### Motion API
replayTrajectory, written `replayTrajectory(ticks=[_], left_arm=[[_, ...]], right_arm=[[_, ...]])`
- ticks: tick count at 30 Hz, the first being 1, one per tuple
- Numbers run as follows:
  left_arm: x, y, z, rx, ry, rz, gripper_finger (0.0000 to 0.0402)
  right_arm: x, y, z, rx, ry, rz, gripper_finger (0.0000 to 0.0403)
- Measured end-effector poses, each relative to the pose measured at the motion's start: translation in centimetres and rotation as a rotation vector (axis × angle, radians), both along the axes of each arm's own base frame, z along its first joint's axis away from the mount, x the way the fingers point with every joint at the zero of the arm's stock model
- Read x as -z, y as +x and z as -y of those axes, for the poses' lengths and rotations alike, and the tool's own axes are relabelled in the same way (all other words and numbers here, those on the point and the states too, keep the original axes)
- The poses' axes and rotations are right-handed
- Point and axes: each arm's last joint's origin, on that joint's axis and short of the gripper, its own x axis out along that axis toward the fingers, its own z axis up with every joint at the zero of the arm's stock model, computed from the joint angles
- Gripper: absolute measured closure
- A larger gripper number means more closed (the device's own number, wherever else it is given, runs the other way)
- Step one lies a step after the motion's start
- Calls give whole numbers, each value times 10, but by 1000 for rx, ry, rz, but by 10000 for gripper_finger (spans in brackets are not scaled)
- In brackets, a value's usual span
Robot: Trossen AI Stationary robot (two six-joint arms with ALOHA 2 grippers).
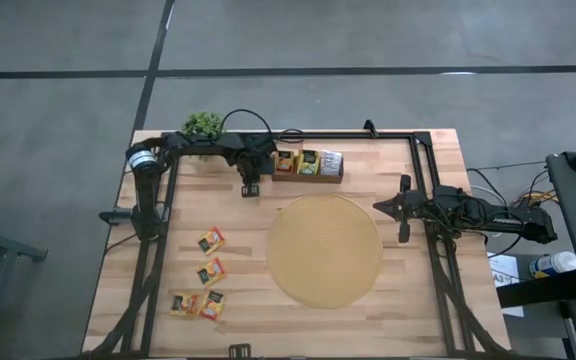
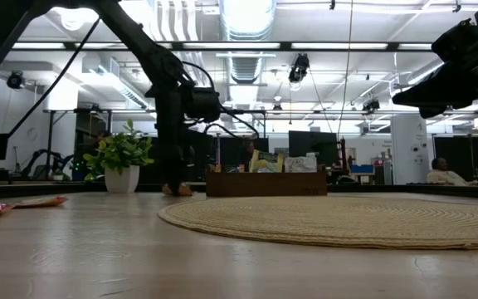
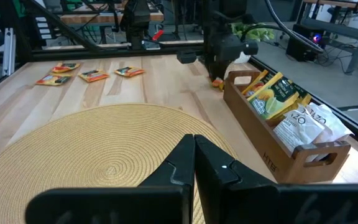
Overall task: Pick & Place Tea
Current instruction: Put the orange tea bag into the left section of the wooden organizer
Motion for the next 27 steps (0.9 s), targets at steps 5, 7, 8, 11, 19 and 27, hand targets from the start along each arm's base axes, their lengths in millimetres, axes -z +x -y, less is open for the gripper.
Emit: replayTrajectory(ticks=[5, 7, 8, 11, 19, 27], left_arm=[[-15, -5, -1, -97, 140, -37, 375], [-24, -6, 1, -121, 206, -39, 374], [-29, -7, 2, -129, 231, -37, 374], [-46, -8, 6, -137, 284, 9, 377], [-85, -2, 21, -163, 382, 231, 378], [-91, 21, 37, -79, 433, 367, 378]], right_arm=[[0, 0, 0, 0, 0, 0, 394], [0, 0, 0, 0, 0, 0, 394], [0, 0, 0, 1, 0, 0, 394], [0, 0, 0, 0, 0, 0, 394], [0, 0, 0, 0, 0, 0, 394], [0, 0, 0, 0, 0, 1, 394]])
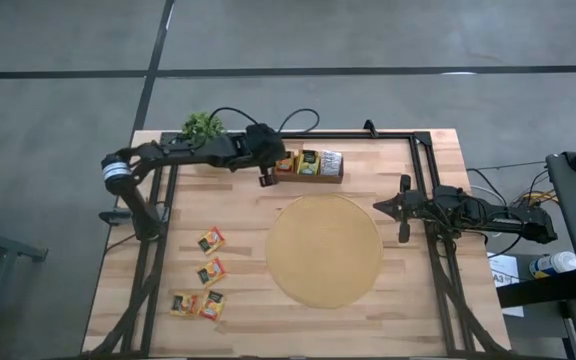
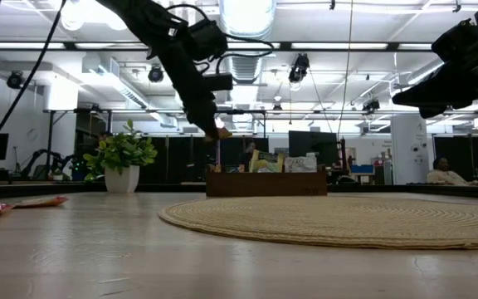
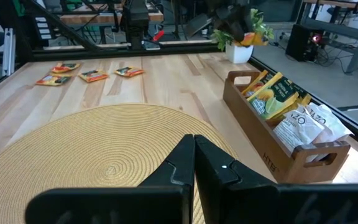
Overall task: Pick & Place Tea
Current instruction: Put the orange tea bag into the left section of the wooden organizer
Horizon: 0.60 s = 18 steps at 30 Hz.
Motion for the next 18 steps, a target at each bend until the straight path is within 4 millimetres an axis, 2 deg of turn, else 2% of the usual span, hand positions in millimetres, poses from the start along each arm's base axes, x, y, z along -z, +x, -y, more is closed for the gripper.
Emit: replayTrajectory(ticks=[3, 10, 14, 18], left_arm=[[4, 9, 2, 4, -13, -4, 378], [-5, 51, -10, -9, 6, 23, 378], [9, 61, -20, -94, -20, -56, 379], [22, 63, -20, -129, -54, -104, 379]], right_arm=[[0, 0, 0, 0, 0, 0, 394], [0, 0, 0, 0, 0, -1, 394], [0, 0, 0, 0, 0, -1, 394], [0, 0, 0, 0, 0, -1, 394]])
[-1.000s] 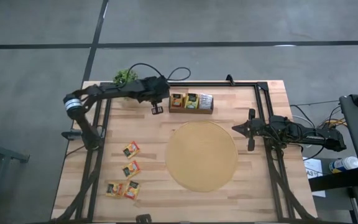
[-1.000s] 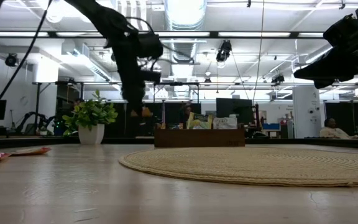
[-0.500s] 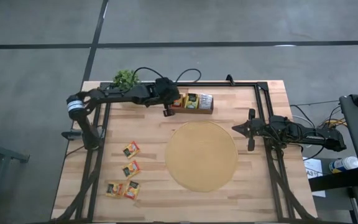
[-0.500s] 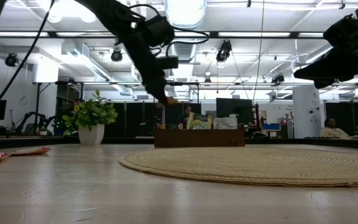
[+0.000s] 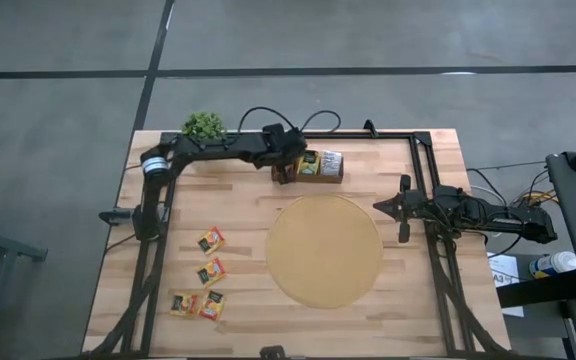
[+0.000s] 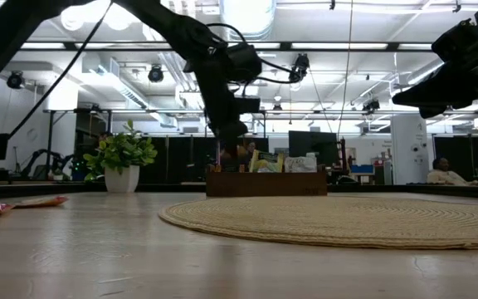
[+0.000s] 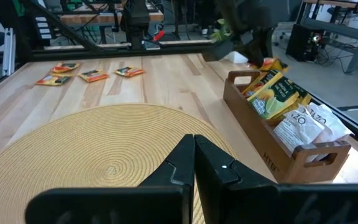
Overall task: Pick & Place Tea
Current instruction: Put the orange tea bag into the left section of the wooden organizer
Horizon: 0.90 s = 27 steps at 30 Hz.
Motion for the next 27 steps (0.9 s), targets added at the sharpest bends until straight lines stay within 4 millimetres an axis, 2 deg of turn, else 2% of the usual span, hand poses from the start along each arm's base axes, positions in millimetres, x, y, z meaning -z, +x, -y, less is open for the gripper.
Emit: replayTrajectory(ticks=[13, 19, 27], left_arm=[[30, 2, 0, 12, -54, -58, 372], [31, 3, 0, -15, -134, 0, 322], [30, 1, -3, -18, -147, 7, 240]], right_arm=[[0, 0, 0, 0, 0, 0, 394], [0, 0, 0, 0, 0, 0, 394], [0, 0, 0, 0, 0, 0, 394]])
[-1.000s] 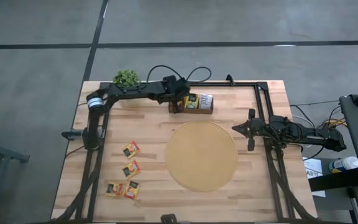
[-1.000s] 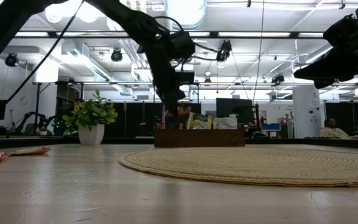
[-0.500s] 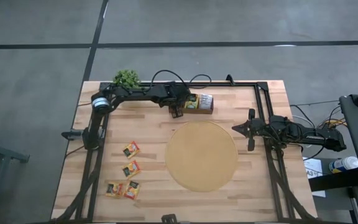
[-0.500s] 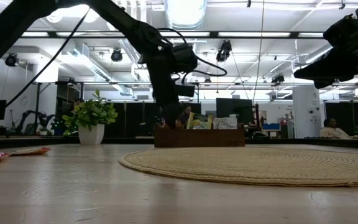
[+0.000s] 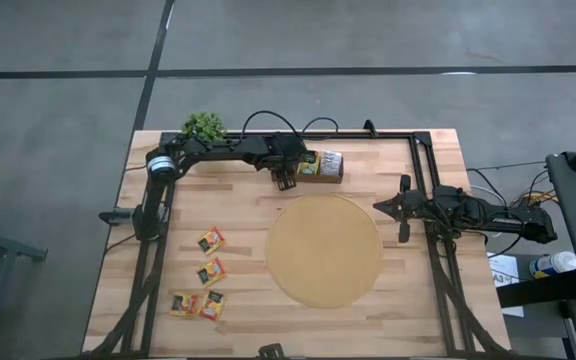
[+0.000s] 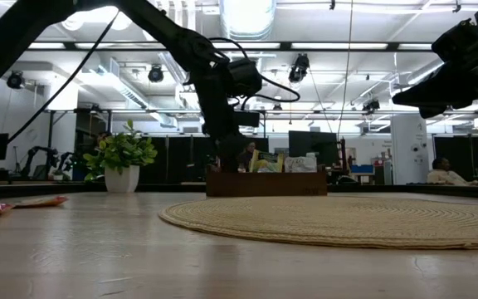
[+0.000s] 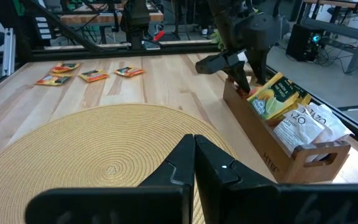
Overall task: Pick & Place Tea
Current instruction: Put the orange tea bag into the left section of the wooden organizer
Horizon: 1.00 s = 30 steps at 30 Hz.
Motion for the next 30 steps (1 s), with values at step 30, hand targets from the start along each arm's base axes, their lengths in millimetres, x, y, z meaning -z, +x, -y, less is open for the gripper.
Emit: replayTrajectory(ticks=[30], left_arm=[[-9, 0, -11, 109, 29, 51, 161]], right_arm=[[0, 0, 0, 0, 0, 1, 394]])
